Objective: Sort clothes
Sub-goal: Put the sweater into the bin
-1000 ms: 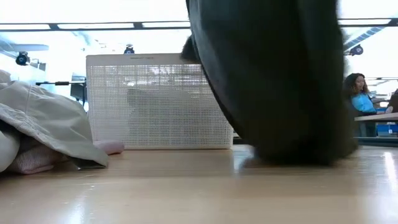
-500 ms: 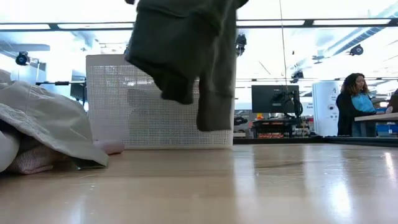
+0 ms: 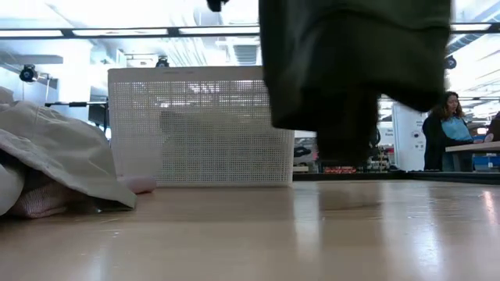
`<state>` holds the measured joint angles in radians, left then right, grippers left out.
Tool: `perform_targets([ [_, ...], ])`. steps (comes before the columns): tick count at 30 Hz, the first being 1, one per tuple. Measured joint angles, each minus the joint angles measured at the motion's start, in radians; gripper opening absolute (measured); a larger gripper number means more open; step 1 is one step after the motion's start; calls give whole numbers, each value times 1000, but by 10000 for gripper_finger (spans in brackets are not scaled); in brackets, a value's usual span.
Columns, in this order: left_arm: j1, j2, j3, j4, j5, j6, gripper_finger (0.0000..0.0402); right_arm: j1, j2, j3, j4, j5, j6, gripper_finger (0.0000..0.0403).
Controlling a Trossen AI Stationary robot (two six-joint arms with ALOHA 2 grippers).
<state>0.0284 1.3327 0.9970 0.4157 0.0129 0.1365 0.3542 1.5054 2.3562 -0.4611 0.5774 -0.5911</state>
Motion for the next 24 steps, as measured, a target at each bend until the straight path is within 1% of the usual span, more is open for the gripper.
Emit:
perform_targets([
  [3, 0, 64, 0, 123, 15, -11, 361, 0, 1, 0, 5, -1, -4, 14],
  [6, 0, 117, 16, 185, 82, -44, 363, 0, 8, 0, 6, -3, -7, 14],
  [12, -3, 230, 132, 191, 229, -97, 360, 0, 15, 0, 29, -28, -24, 14],
  [18, -22, 359, 280, 183, 318, -125, 359, 0, 15, 0, 30, -28, -24, 14],
  [21, -36, 405, 352, 110, 302, -124, 340, 0, 15, 0, 29, -28, -24, 14],
  [24, -48, 421, 404, 16, 199, -88, 288, 0, 15, 0, 28, -27, -27, 14],
])
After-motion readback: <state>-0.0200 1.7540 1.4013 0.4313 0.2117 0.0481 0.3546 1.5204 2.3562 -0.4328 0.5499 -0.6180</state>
